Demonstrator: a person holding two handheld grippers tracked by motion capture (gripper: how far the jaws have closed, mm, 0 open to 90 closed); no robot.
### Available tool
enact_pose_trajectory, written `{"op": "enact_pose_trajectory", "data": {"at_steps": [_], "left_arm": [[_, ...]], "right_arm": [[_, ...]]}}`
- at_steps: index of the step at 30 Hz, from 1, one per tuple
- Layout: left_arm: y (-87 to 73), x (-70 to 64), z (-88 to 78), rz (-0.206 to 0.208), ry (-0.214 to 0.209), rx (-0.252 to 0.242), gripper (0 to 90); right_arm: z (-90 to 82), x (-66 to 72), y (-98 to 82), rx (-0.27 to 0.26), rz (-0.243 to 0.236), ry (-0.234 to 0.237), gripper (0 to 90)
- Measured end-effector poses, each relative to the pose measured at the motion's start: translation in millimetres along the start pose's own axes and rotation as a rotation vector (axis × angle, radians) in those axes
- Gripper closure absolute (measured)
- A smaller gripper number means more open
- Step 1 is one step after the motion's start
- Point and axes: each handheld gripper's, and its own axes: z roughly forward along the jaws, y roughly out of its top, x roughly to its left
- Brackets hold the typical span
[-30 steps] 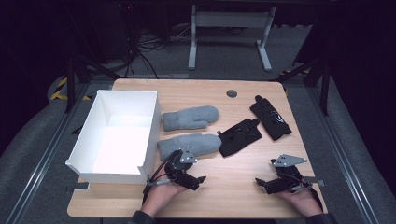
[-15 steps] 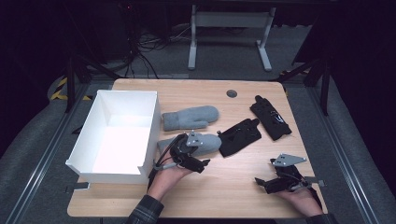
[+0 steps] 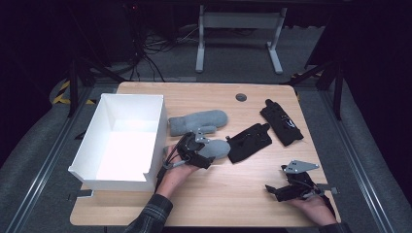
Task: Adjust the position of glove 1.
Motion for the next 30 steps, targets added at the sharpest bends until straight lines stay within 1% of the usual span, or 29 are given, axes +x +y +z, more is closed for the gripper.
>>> {"op": "enact_pose_trajectory", "data": {"at_steps": [1, 2, 3, 6, 7, 8, 10, 11, 12, 14, 15, 18, 19, 21, 24, 28, 30], "left_arm": [[-1.0, 0.2, 0.5, 0.006, 0.006, 0.003, 24.5], [-2.4, 0.1, 0.9, 0.022, 0.025, 0.011, 29.4], [-3.8, 0.3, 1.0, 0.024, 0.032, 0.011, 35.0], [-5.7, 2.6, 0.3, 0.016, 0.032, 0.019, 51.1], [-5.6, 2.9, -0.3, 0.009, 0.033, 0.016, 58.1], [-5.3, 3.9, -1.4, -0.003, 0.024, 0.023, 64.0], [-4.7, 5.7, -4.1, -0.029, 0.012, 0.016, 72.8], [-4.4, 6.2, -5.6, -0.035, 0.011, 0.017, 76.1], [-4.0, 6.0, -7.2, -0.050, 0.009, 0.008, 77.9], [-3.1, 5.8, -12.1, -0.052, 0.011, 0.002, 80.8], [-2.4, 5.4, -14.9, -0.061, 0.008, -0.010, 81.7], [1.0, 1.6, -25.8, -0.081, -0.013, -0.034, 82.8], [2.1, -0.6, -29.5, -0.080, -0.019, -0.044, 83.0], [3.9, -6.6, -36.0, -0.080, -0.038, -0.060, 83.2], [5.3, -17.6, -42.2, -0.081, -0.070, -0.064, 83.3], [6.1, -34.1, -41.0, -0.077, -0.109, -0.050, 83.4], [6.9, -43.9, -37.9, -0.067, -0.123, -0.038, 83.4]], "right_arm": [[0.0, 0.1, 0.0, 0.000, 0.002, 0.001, 0.0], [0.0, 0.0, 0.0, 0.000, 0.000, 0.000, 0.0], [0.0, 0.0, 0.0, 0.000, 0.000, -0.001, 0.0], [0.0, -0.1, 0.0, 0.000, 0.000, -0.001, 0.0], [0.0, 0.0, 0.0, -0.001, 0.000, 0.000, 0.0], [0.0, -0.1, 0.0, 0.000, 0.000, 0.000, 0.0], [-0.1, 0.0, 0.0, 0.001, -0.001, -0.002, 0.0], [0.0, -0.1, 0.0, -0.001, -0.001, 0.000, 0.0], [0.0, 0.0, 0.0, 0.000, 0.000, 0.000, 0.0], [0.0, -0.1, 0.0, -0.001, -0.001, 0.000, 0.0], [0.0, -0.1, 0.0, -0.001, -0.001, 0.000, 0.0], [0.0, -0.1, 0.0, -0.001, 0.000, 0.000, 0.1], [-0.1, -0.2, 0.0, 0.000, 0.000, 0.002, 0.1], [-0.1, -0.2, 0.0, 0.000, 0.000, 0.002, 0.1], [0.0, -0.1, 0.0, -0.001, 0.001, 0.001, 0.1], [0.0, -0.2, 0.0, -0.001, 0.000, 0.001, 0.1], [0.0, -0.3, 0.0, -0.001, 0.000, 0.001, 0.1]]}}
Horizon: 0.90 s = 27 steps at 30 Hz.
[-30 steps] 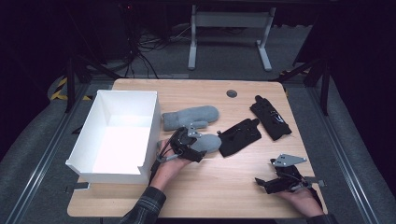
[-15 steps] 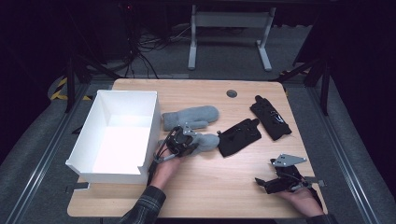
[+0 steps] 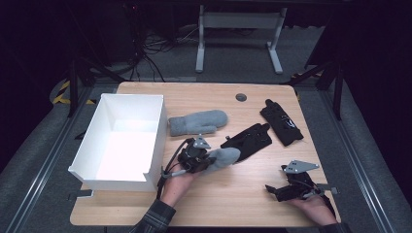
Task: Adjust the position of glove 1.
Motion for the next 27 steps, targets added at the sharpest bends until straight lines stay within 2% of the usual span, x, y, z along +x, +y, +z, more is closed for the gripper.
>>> {"op": "enact_pose_trajectory", "data": {"at_steps": [4, 6, 9, 12, 14, 17, 19, 20, 21, 22, 23, 25, 26, 27], "left_arm": [[0.3, -18.2, 11.5, 0.025, -0.028, 0.030, 83.3], [0.3, -20.5, 14.3, 0.033, -0.029, 0.036, 83.0], [-1.7, -24.8, 25.4, 0.041, -0.051, 0.068, 80.3], [-2.8, -27.7, 29.2, 0.047, -0.063, 0.070, 70.9], [-1.5, -28.7, 28.1, 0.050, -0.071, 0.065, 61.3], [0.9, -28.5, 16.8, 0.063, -0.105, 0.036, 47.6], [1.3, -26.1, 5.5, 0.068, -0.111, 0.010, 45.4], [0.5, -23.5, -1.7, 0.067, -0.109, -0.006, 46.2], [-1.4, -20.1, -8.7, 0.065, -0.098, -0.024, 52.6], [-5.1, -16.1, -16.3, 0.058, -0.069, -0.033, 60.0], [-7.6, -13.4, -19.9, 0.054, -0.057, -0.033, 71.1], [-20.3, -4.4, -26.5, 0.010, -0.017, -0.018, 85.4], [-24.1, -2.6, -26.9, 0.001, -0.002, -0.018, 89.6], [-24.1, -2.6, -26.9, 0.001, -0.002, -0.018, 90.0]], "right_arm": [[-0.1, -0.1, 0.2, 0.002, -0.001, -0.001, 0.1], [-0.1, -0.1, 0.2, 0.002, -0.001, -0.001, 0.1], [0.0, -0.1, 0.1, 0.002, -0.001, -0.001, 0.1], [0.0, -0.2, 0.1, 0.001, -0.002, -0.001, 0.1], [0.0, -0.2, 0.1, 0.001, -0.002, -0.001, 0.1], [-0.1, -0.2, 0.1, 0.001, -0.001, 0.001, 0.1], [-0.1, -0.2, 0.0, 0.000, 0.000, 0.003, 0.1], [-0.2, -0.2, 0.0, 0.000, -0.001, 0.001, 0.1], [-0.2, -0.2, 0.0, 0.001, 0.000, 0.002, 0.1], [-0.2, -0.2, 0.0, 0.001, 0.000, 0.002, 0.1], [-0.1, -0.2, 0.0, 0.001, 0.000, 0.003, 0.1], [-0.2, -0.1, 0.0, 0.002, -0.001, 0.002, 0.1], [-0.1, -0.1, -0.1, 0.001, -0.001, 0.003, 0.1], [-0.1, -0.1, -0.1, 0.001, -0.002, 0.002, 0.1]]}}
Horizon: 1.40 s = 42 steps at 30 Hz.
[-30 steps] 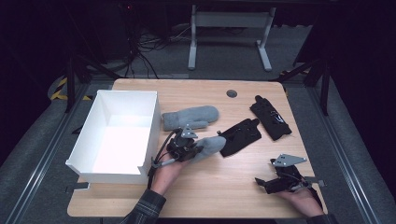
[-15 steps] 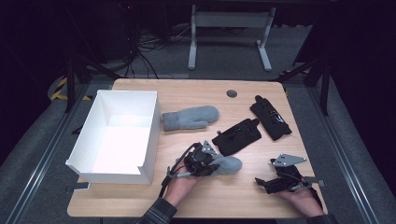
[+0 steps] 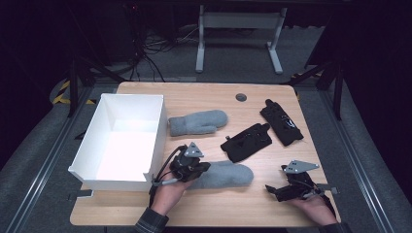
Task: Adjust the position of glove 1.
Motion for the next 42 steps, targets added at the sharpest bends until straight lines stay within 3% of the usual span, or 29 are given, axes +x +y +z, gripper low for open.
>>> {"op": "enact_pose_trajectory", "data": {"at_steps": [1, 4, 5, 8, 11, 23, 25, 27, 29, 37, 39, 42], "left_arm": [[-9.4, 5.1, 0.9, -0.023, 0.039, 0.022, 90.0], [-14.4, 7.7, 3.9, -0.043, 0.040, 0.048, 90.0], [-18.1, 8.4, 8.5, -0.044, 0.048, 0.082, 90.0], [-21.3, 9.4, 14.8, -0.061, 0.018, 0.106, 90.0], [-20.1, 6.0, 14.4, -0.052, 0.008, 0.126, 90.0], [-17.2, -14.9, 22.5, -0.052, -0.090, 0.114, 90.0], [-16.0, -18.1, 24.8, -0.049, -0.104, 0.113, 90.0], [-14.1, -22.6, 28.6, -0.043, -0.118, 0.109, 90.0], [-12.8, -26.0, 30.9, -0.034, -0.126, 0.113, 90.0], [-11.2, -32.9, 38.5, -0.023, -0.147, 0.113, 90.0], [-11.1, -33.2, 39.5, -0.028, -0.157, 0.112, 90.0], [-11.1, -33.7, 41.8, -0.030, -0.170, 0.109, 90.0]], "right_arm": [[0.0, 0.0, 0.0, 0.000, 0.001, 0.001, 0.1], [0.0, 0.0, 0.0, 0.000, 0.000, 0.001, 0.1], [0.0, 0.0, 0.0, 0.000, 0.000, 0.001, 0.1], [0.0, 0.0, 0.0, 0.000, 0.000, 0.000, 0.1], [0.0, 0.0, 0.0, 0.000, 0.000, 0.000, 0.1], [-1.2, 0.7, -0.4, 0.007, 0.000, 0.004, 0.4], [-4.6, 2.1, 0.8, 0.022, -0.001, 0.010, 10.6], [-11.0, 3.5, 2.6, 0.016, 0.006, 0.069, 27.8], [-15.1, 6.5, 5.3, 0.024, 0.020, 0.129, 37.8], [-22.8, 31.6, 16.0, 0.001, -0.049, 0.295, 85.9], [-18.0, 36.7, 18.4, 0.016, -0.060, 0.329, 90.0], [-9.4, 40.5, 23.3, 0.033, -0.066, 0.337, 90.0]]}}
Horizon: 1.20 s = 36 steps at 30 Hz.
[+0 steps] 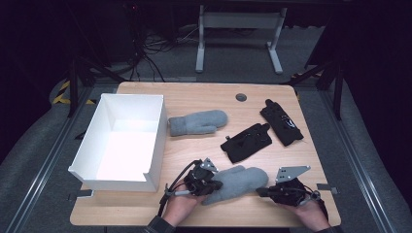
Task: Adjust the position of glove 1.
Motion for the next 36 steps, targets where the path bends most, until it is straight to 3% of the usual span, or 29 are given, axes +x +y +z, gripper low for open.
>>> {"op": "enact_pose_trajectory", "data": {"at_steps": [6, 12, 16, 17, 20, 22, 25, 28, 31, 34, 36], "left_arm": [[7.5, -2.8, 12.6, 0.008, -0.053, -0.012, 90.0], [17.4, -1.8, 21.4, 0.019, -0.065, -0.017, 90.0], [18.6, -1.9, 19.8, 0.029, -0.062, -0.025, 90.0], [18.8, -1.5, 16.9, 0.029, -0.063, -0.036, 90.0], [22.3, 1.0, 2.6, 0.054, -0.015, -0.069, 80.7], [23.8, 2.8, -1.8, 0.063, 0.007, -0.077, 73.6], [29.0, 14.6, -13.7, 0.084, 0.073, -0.092, 66.9], [35.1, 29.7, -19.6, 0.085, 0.115, -0.100, 59.0], [44.2, 45.7, -21.9, 0.081, 0.169, -0.107, 54.8], [54.1, 61.8, -21.1, 0.078, 0.214, -0.102, 50.5], [56.5, 66.8, -20.3, 0.070, 0.221, -0.103, 49.0]], "right_arm": [[1.4, -12.8, 3.8, 0.009, 0.018, -0.079, 90.0], [1.3, -27.6, 4.6, 0.017, 0.040, -0.132, 90.0], [1.1, -30.5, 4.2, 0.016, 0.041, -0.129, 89.7], [0.0, -29.7, 3.9, 0.013, 0.036, -0.131, 85.2], [-6.3, -29.3, 1.9, -0.009, 0.030, -0.133, 66.6], [-8.3, -30.0, 0.6, -0.012, 0.027, -0.136, 62.3], [-14.1, -32.9, -5.6, -0.026, 0.034, -0.168, 42.7], [-19.2, -35.2, -12.1, -0.016, 0.033, -0.204, 30.3], [-25.2, -40.8, -20.3, -0.027, 0.058, -0.247, 20.6], [-28.5, -48.7, -26.5, -0.025, 0.080, -0.271, 17.7], [-28.5, -51.3, -28.1, -0.025, 0.085, -0.281, 17.0]]}}
